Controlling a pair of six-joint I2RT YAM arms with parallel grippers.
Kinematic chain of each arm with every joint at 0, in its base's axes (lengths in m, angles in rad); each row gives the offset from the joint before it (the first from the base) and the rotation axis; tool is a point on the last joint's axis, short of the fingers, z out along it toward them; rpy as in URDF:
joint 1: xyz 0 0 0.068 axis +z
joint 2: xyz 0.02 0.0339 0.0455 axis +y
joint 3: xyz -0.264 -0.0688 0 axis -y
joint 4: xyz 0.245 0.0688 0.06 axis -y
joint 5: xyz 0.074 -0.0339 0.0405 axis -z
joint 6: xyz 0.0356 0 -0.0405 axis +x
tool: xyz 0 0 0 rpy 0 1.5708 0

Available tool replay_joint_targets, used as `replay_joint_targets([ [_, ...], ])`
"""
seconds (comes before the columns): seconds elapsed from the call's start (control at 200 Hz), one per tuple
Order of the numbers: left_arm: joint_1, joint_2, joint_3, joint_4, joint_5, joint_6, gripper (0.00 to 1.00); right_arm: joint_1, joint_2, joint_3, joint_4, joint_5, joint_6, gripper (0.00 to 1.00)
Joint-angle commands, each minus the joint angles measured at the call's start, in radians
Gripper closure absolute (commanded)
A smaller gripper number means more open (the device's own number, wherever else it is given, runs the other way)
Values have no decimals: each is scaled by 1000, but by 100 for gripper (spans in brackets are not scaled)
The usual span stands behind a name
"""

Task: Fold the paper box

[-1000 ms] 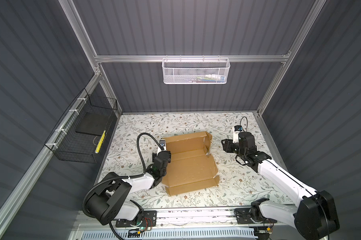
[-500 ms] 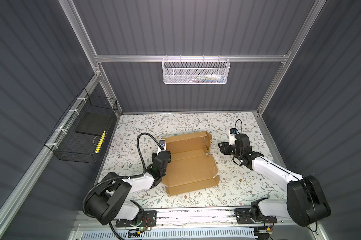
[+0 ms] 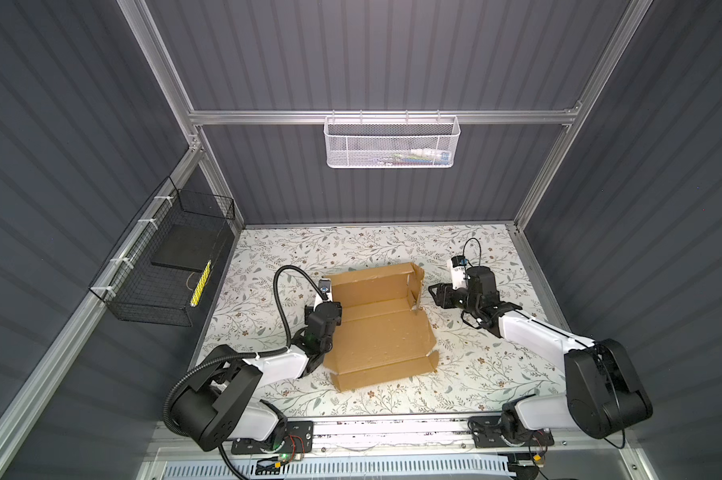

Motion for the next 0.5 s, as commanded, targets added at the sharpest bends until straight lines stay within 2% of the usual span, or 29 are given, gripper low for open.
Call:
replay_joint_targets([
  [0.0, 3, -21, 13, -10, 9, 23, 100, 0, 16, 16, 20, -43, -19, 42],
  [0.495, 3, -19, 26, -21, 16, 25, 100, 45, 47, 66, -5, -72, -47, 42],
])
